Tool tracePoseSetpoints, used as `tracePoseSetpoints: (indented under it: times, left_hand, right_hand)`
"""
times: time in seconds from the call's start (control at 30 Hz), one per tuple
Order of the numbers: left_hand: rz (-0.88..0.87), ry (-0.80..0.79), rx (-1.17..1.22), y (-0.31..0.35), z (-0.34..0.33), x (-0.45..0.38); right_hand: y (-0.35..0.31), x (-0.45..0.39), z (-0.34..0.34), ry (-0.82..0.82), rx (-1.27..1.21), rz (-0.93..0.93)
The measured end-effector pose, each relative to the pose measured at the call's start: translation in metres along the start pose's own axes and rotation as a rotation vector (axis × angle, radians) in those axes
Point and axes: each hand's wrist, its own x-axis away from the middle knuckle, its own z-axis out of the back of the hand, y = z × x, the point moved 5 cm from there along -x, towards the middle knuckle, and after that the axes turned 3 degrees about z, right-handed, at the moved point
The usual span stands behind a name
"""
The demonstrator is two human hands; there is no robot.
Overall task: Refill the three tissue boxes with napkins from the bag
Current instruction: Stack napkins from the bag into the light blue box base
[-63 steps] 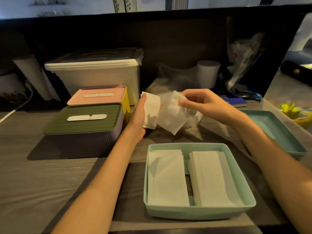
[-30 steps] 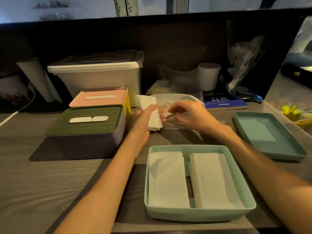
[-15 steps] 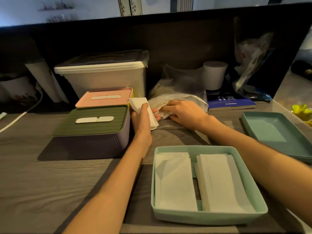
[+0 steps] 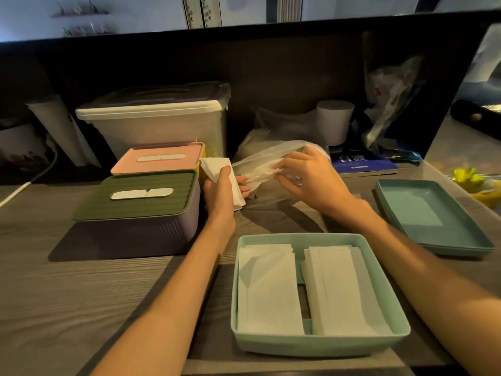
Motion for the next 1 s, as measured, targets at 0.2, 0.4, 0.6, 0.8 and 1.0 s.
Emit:
tracePoseSetpoints:
  times: [0.2,0.4,0.6,0.8,1.0]
  left_hand:
    - [0.018,-0.068,-0.087,0.000,-0.005,0.005]
    - [-0.012,-0.109,-0.234,-0.002,-0.006,0.008]
    - [0.075,-0.143,-0.095,0.004,-0.008,0.010]
    - [0.114,-0.324,-0.106,0.014,-0.015,0.027]
    - [0.336,-0.408,0.050,0.006,-0.023,0.038]
  right_hand:
    - [0.010,0.008,0.018,0.076,-0.063,-0.073]
    - [0.007,0.004,0.031,0.056,-0.211,-0.117]
    - [0.011,0.006,0.038,0.026,-0.641,-0.405]
    - [0.022,0.007,0.043,0.162,-0.889,-0.602]
    - [0.020,0.004,0.044,0.066,-1.040,-0.618]
